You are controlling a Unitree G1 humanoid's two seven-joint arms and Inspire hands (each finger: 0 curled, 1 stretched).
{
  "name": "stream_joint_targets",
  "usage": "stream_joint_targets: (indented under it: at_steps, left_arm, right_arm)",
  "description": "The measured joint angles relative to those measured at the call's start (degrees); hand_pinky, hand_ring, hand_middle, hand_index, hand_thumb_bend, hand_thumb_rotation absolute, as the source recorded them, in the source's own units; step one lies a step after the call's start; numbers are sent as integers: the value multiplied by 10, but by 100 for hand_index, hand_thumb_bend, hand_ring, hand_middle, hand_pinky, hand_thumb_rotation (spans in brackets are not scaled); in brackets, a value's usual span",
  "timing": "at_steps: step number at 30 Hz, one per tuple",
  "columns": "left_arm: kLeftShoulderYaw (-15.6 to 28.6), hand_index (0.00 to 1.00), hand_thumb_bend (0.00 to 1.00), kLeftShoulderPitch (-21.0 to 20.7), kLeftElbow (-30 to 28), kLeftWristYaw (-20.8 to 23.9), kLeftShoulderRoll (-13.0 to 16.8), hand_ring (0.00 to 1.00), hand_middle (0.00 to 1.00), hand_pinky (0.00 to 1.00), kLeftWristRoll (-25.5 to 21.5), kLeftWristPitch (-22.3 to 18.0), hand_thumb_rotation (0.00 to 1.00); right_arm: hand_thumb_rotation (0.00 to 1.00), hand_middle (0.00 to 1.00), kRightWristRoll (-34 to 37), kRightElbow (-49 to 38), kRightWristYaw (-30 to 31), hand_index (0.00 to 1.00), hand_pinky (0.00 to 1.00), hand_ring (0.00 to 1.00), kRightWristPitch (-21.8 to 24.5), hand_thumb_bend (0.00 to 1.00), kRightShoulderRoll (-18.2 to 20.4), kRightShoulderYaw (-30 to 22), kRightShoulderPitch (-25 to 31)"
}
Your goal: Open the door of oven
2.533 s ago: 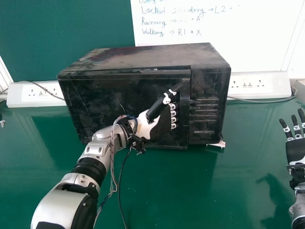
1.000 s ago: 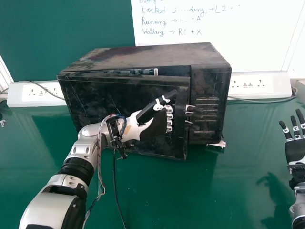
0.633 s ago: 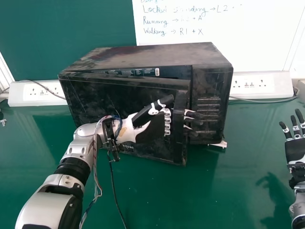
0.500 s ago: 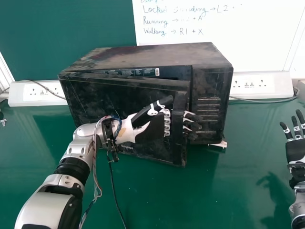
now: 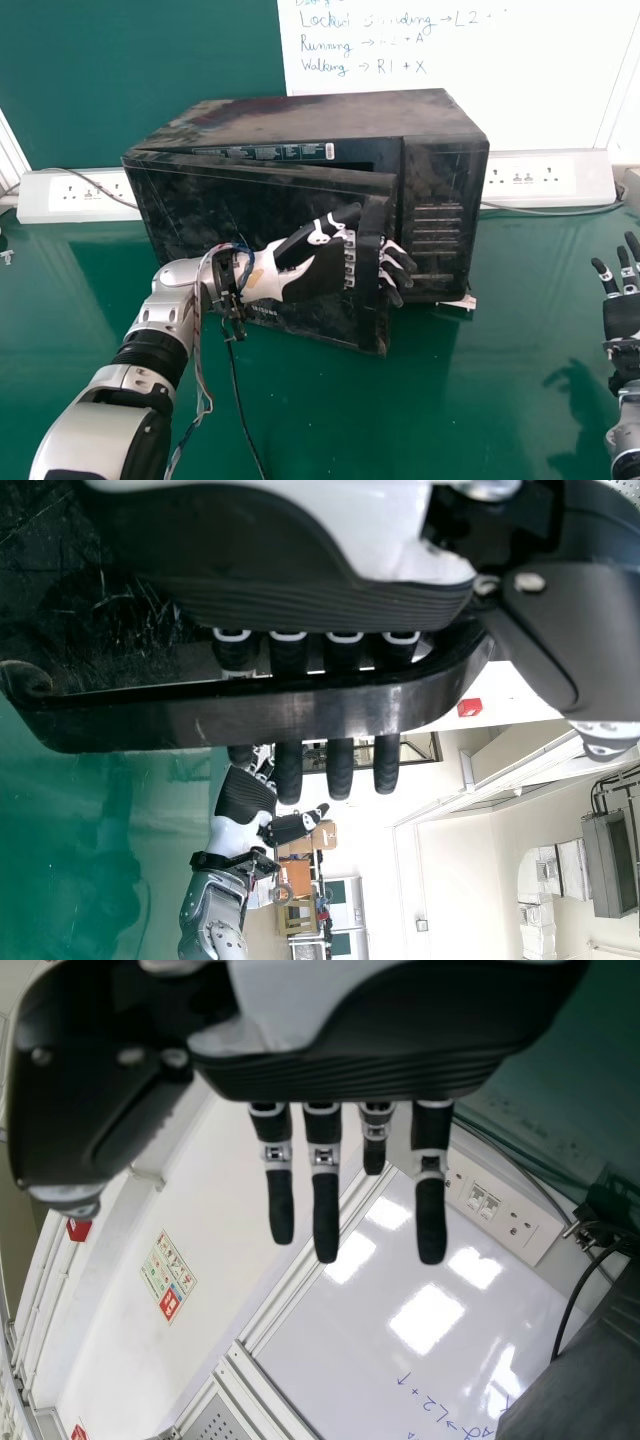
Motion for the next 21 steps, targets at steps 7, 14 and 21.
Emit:
stream_joint_targets:
  at_steps: [7,14,21]
  left_arm:
    - [-1,71,91,1,-2,-8,3,54,66,40,-2,2,95]
    - [-1,72,92,13,-23,-33,14,56,67,43,-10,21,95]
    - [3,74,88,41,-49,-39,19,58,68,43,-33,35,96]
  right_arm:
    - [86,61,0,0,0,65,42,50,0,100,0,1,0]
    - [86,62,-1,-6,-8,65,41,50,0,100,0,2,0]
    - [85,61,-1,-7,-15,65,41,49,-1,100,0,4,0]
